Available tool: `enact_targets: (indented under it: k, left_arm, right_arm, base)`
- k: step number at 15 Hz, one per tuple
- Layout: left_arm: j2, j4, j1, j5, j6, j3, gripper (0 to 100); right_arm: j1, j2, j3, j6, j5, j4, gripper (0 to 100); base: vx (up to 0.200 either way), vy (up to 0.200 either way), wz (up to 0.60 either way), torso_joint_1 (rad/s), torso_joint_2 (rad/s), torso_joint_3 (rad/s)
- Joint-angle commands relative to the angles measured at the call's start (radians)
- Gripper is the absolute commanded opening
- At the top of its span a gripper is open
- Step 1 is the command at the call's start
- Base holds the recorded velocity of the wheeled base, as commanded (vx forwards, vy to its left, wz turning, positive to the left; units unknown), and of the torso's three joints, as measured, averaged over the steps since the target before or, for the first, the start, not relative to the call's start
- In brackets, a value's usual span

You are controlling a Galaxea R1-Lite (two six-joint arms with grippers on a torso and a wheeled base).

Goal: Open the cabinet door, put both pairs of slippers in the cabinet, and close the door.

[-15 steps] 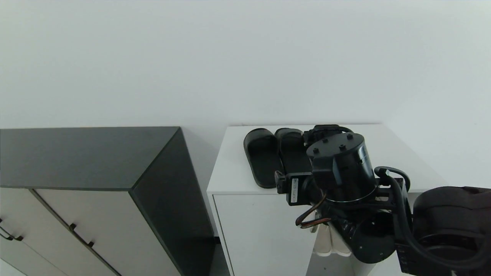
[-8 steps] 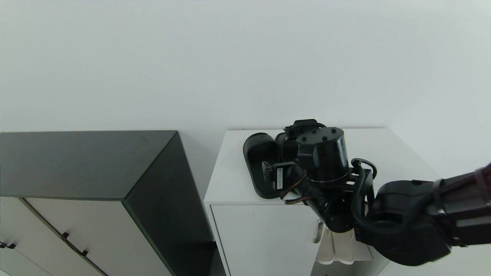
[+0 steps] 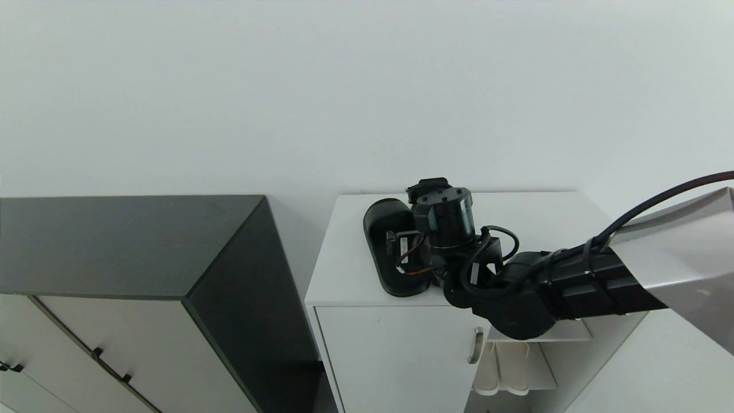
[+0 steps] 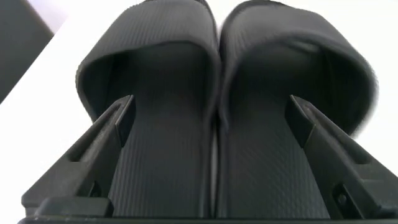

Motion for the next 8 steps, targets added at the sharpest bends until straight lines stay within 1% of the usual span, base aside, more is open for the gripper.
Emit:
enact_targets:
  k: [1, 2, 4, 5, 8]
  left_arm:
    - [0.001, 0.000, 0.000, 0.000, 0.000, 0.000, 0]
    - [0.001, 0.000, 0.000, 0.000, 0.000, 0.000, 0]
    - [0.001, 0.000, 0.000, 0.000, 0.000, 0.000, 0]
    - [0.001, 0.000, 0.000, 0.000, 0.000, 0.000, 0]
    - [0.001, 0.000, 0.000, 0.000, 0.001, 0.000, 0]
  right_arm:
    - [-0.020, 0.060, -0.062, -0.005, 0.005, 0.000, 100]
    - [-0.023, 0.074, -0.080, -0.006, 0.025, 0.001, 100]
    - [-0.039, 0.104, -0.125, -0.019, 0.032, 0.003, 100]
    - [-0.046, 0.123, -0.146, -0.020, 0.034, 0.003, 0]
    - [-0.049, 0.144, -0.174, -0.020, 0.034, 0.003, 0]
  base:
    - [0.000, 0.000, 0.00, 0.000, 0.00, 0.000]
    - [0.000, 0.000, 0.00, 0.000, 0.00, 0.000]
    - [0.000, 0.000, 0.00, 0.000, 0.00, 0.000]
    - [0.000, 0.000, 0.00, 0.000, 0.00, 0.000]
    - [0.000, 0.000, 0.00, 0.000, 0.00, 0.000]
